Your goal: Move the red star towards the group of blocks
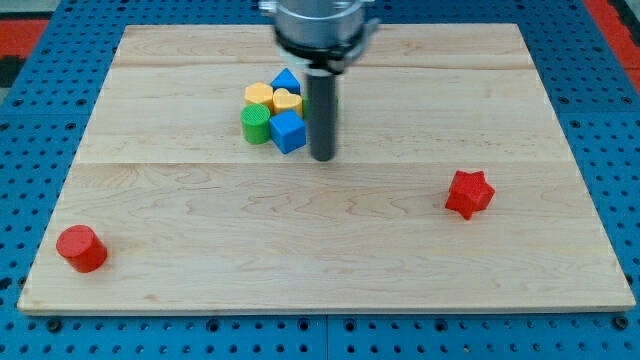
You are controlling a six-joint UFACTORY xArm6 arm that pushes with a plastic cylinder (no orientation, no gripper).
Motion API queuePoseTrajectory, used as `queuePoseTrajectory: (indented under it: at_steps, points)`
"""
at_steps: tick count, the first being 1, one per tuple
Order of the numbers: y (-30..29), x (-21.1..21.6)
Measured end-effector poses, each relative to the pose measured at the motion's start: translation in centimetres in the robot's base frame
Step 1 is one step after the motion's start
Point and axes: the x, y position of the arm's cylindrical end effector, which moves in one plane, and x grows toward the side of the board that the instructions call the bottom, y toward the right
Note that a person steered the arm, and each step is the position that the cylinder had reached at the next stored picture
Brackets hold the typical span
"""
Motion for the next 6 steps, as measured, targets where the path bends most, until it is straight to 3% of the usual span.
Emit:
queuePoseTrajectory:
  at_steps: [2,3,4,5,6]
  points:
    - [11.4,-2.1]
    - [19.1,1.4]
    - [22.0,6.5]
    - [13.7,8.1]
    - [4.7,6.3]
